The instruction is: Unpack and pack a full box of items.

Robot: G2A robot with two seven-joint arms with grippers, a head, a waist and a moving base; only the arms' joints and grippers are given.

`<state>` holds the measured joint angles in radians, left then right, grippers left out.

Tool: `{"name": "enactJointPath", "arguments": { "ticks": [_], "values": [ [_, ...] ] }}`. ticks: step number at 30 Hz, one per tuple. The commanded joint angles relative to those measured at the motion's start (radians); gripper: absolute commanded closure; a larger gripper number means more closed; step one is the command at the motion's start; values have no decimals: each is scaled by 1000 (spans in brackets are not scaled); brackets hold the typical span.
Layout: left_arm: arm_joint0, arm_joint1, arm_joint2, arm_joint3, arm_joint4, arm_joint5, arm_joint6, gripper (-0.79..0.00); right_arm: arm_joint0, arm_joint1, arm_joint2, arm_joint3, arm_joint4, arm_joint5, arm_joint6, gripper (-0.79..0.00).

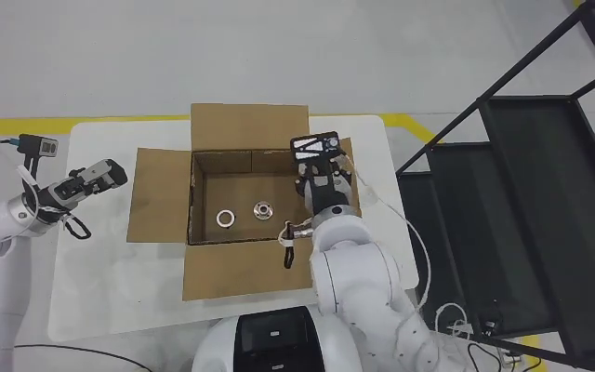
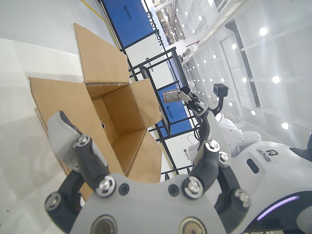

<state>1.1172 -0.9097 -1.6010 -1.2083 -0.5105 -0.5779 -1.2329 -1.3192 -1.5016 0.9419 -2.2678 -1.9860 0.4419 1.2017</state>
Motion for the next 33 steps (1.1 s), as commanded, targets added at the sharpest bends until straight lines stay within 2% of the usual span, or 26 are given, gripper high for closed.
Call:
{"name": "enactJointPath", "arguments": {
  "ticks": [1,8,18,33],
  "values": [
    [0,0,0,0,0,0,0,-785,-34,1,36,-54,-27,3,7,0],
    [0,0,0,0,0,0,0,-785,-88,-4,171,-82,-60,37,18,0],
    [0,0,0,0,0,0,0,-785,-220,-6,382,-80,82,47,-34,0],
    [0,0,0,0,0,0,0,-785,-399,-4,512,56,308,-7,-347,0]
  ]
}}
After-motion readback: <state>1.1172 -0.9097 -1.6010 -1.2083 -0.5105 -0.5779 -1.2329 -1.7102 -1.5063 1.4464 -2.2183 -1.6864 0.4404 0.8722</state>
